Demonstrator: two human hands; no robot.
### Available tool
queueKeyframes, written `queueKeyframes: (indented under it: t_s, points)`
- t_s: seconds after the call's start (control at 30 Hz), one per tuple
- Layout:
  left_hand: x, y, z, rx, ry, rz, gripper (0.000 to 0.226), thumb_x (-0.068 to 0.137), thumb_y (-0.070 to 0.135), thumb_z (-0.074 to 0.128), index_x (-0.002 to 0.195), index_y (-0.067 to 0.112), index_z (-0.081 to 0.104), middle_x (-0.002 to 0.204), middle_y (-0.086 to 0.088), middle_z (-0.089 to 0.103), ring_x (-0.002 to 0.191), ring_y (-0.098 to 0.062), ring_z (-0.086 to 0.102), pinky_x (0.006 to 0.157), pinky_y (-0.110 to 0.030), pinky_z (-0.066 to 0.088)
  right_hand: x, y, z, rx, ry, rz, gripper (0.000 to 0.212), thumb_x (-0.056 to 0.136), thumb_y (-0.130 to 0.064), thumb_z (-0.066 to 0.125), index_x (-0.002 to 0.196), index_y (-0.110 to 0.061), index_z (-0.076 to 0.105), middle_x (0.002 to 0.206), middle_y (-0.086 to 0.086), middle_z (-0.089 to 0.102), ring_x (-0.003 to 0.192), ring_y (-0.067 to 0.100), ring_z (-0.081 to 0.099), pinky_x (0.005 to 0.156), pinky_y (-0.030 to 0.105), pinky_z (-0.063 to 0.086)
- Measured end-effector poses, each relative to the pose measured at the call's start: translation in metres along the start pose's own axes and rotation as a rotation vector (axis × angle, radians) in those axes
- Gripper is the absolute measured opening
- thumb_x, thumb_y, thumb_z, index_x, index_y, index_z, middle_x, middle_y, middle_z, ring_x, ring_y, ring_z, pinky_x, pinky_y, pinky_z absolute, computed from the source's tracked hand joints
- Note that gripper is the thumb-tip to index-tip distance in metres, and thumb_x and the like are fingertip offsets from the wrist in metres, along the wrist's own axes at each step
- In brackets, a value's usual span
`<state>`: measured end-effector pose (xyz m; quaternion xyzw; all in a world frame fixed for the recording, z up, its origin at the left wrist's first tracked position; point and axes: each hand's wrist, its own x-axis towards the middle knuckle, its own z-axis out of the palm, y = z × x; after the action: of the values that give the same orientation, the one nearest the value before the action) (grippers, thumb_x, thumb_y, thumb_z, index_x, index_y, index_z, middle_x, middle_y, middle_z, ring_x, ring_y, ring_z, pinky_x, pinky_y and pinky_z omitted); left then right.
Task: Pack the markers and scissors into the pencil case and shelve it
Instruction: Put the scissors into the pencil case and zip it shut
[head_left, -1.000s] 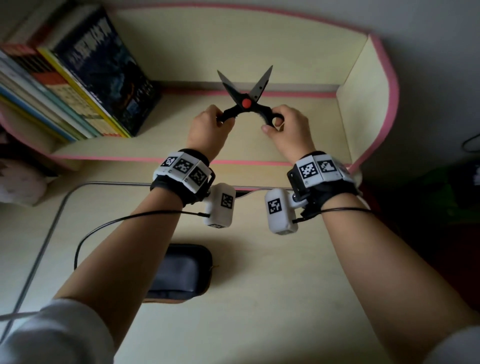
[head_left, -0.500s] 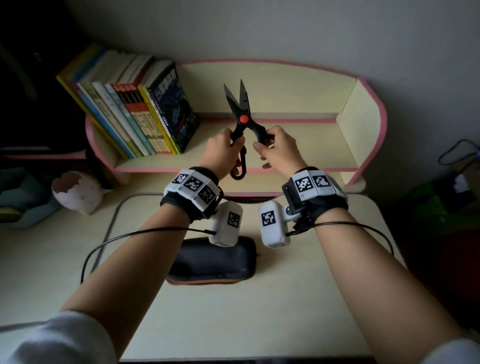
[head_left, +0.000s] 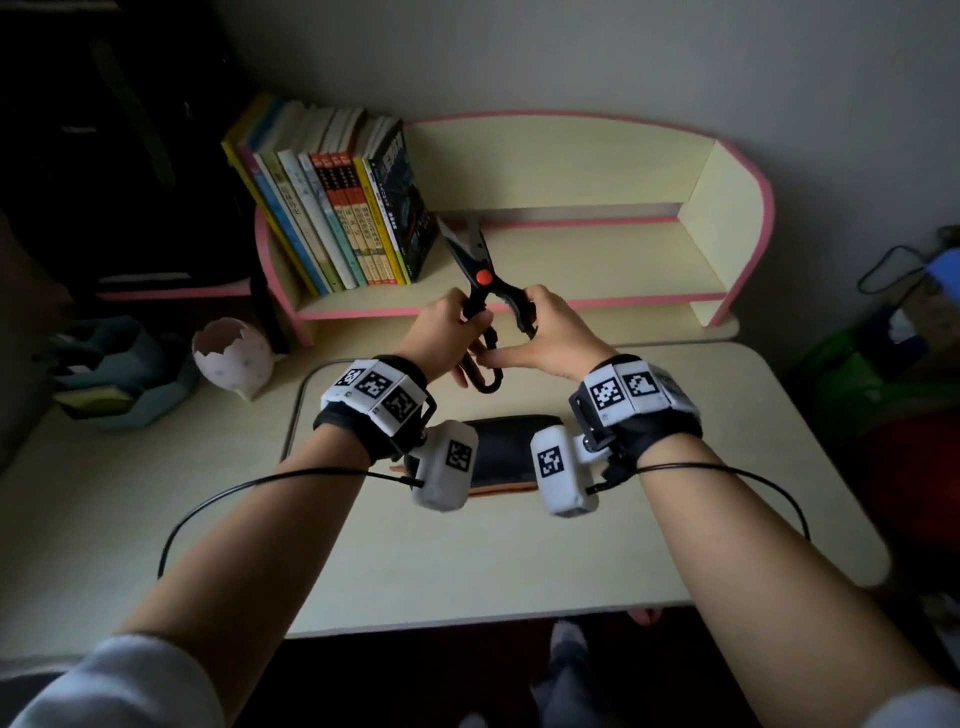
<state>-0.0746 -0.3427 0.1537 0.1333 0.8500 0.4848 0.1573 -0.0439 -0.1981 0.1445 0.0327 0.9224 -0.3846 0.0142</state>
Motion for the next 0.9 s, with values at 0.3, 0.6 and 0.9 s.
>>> queueKeyframes:
  t_s: [0.3,0.6,0.9]
  points:
    - [-0.02,-0.006,0.012,0.026,-0.078,0.026,0.019,0.093,0.021,0.05,0.097,0.007,0.037,0.07,-0.004,0.062,0.044,-0.015,0.061,0.046,-0.032,0.052,-0.022,0.0,0.005,-0.155,-0.034,0.044,0.071,0.068,-0.029,0.076,0.124,-0.007,0.039,0.121,0.013,0.045,0.112,0.027,0.047,0.082,0.029,0.038]
    - [-0.029,-0.008,0.007,0.353,0.284,0.268,0.009,0.087,0.01,0.054,0.087,0.005,0.062,0.08,-0.014,0.071,0.066,-0.027,0.064,0.064,-0.034,0.054,-0.035,0.01,-0.003,-0.2,-0.019,0.021,0.045,0.071,-0.008,0.07,0.113,-0.003,0.055,0.111,0.017,0.06,0.1,0.033,0.059,0.084,0.035,0.049]
    - [-0.024,-0.023,0.015,0.843,0.101,0.439,0.052,0.076,0.026,0.067,0.124,0.015,0.051,0.123,-0.009,0.057,0.119,-0.028,0.045,0.1,-0.038,0.029,-0.043,0.011,0.004,-0.347,0.044,-0.076,0.059,0.066,0.0,0.067,0.12,-0.021,0.058,0.116,0.005,0.06,0.103,0.025,0.058,0.074,0.028,0.046]
